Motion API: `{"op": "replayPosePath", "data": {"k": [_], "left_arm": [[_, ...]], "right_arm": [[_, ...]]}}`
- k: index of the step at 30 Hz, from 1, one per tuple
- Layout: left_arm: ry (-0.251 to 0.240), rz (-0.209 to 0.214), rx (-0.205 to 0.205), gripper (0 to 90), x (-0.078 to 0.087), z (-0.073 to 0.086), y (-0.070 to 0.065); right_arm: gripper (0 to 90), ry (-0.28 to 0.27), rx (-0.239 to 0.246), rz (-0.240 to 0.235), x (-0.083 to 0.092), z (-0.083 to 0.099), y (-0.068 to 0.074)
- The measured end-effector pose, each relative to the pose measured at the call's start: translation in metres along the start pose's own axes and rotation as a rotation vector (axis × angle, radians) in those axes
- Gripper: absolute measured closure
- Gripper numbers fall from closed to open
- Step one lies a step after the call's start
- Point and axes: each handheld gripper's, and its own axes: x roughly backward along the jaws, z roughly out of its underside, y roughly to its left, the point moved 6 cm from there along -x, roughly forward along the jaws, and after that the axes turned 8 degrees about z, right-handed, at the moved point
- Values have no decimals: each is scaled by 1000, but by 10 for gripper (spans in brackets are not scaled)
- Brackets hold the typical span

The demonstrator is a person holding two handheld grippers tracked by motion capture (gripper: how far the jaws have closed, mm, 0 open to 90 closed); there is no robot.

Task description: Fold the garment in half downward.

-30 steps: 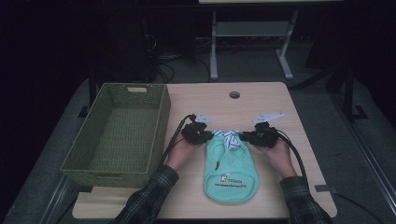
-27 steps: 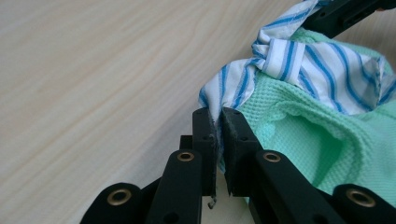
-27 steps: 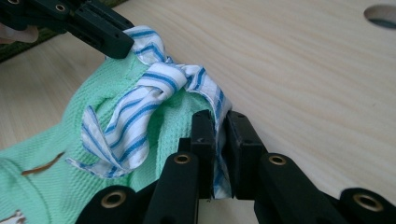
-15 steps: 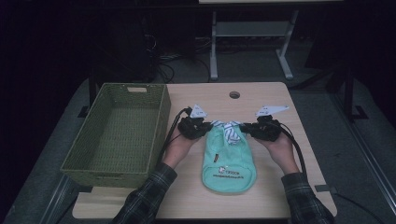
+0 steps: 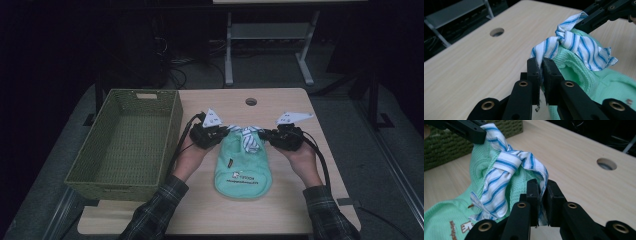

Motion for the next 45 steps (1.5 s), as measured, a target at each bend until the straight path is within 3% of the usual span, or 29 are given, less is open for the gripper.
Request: {"op": "replayPosePath", "data": {"k": [5,8,16,19,25,28,35,45], "left_arm": [[26,11,-15,840,-6,11,-4],[7,5,-13,840,-4,8,-4],[-79,-30,-30,838,14,-15,3],[-80,-31,-40,836,18,-15,-1],[-61,-10,-53,836,20,-3,-14],[-38,-9,-82,834,20,7,-22],[-41,8,-73,832,24,20,-32],[-53,43,-65,824,33,27,-47]], "right_arm": [[822,32,16,-5,-6,16,5],[822,27,21,-3,-6,16,7],[822,-43,43,42,6,-17,-1],[821,-55,47,43,11,-27,-2],[814,-38,43,25,5,-10,7],[811,-31,49,21,5,0,13],[786,-19,56,-9,9,13,26],[764,-11,46,-39,22,22,40]]}}
